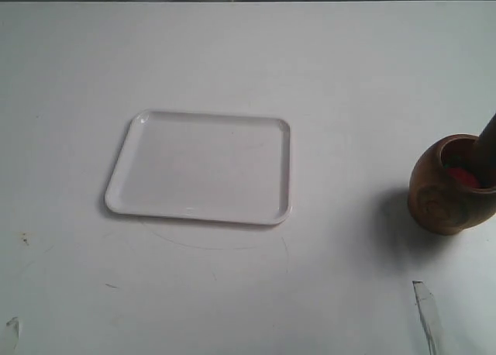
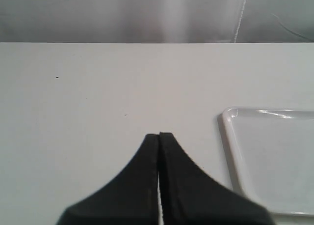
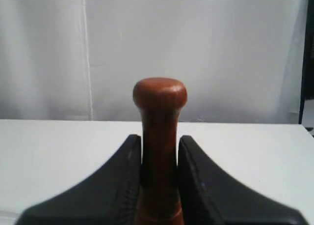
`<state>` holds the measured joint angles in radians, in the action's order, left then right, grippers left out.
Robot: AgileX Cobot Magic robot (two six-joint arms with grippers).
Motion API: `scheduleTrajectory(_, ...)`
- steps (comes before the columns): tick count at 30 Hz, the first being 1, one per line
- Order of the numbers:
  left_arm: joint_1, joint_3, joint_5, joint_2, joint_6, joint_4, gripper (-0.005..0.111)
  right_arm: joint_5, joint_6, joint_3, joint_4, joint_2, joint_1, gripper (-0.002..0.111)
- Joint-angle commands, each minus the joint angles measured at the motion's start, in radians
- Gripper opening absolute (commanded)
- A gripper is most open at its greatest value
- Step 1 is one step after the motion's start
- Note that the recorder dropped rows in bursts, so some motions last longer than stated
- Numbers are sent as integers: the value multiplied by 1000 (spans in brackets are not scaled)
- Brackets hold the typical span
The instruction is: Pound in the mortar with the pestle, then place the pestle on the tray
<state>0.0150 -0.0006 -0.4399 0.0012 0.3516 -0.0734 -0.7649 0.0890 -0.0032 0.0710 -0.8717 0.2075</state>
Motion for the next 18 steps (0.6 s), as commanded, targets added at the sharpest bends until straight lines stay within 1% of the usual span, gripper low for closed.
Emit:
scheduleTrajectory(1,-8,1,3,-1,-8,7,0,-119,-18,3,-22,-168,-9,0)
scheduleTrajectory(8,-8,1,3,-1,-8,7,0,-229,22,3,-22,-476,-9,0)
scheduleTrajectory(10,-8,1,3,-1,-8,7,0,-300,22,3,0,-537,-9,0)
scheduleTrajectory(13,-8,1,3,-1,-8,7,0,-456,28,3,35,-550,-9,0)
scheduleTrajectory(18,-8,1,3,-1,-8,7,0,-456,27,3,25,-420,-9,0)
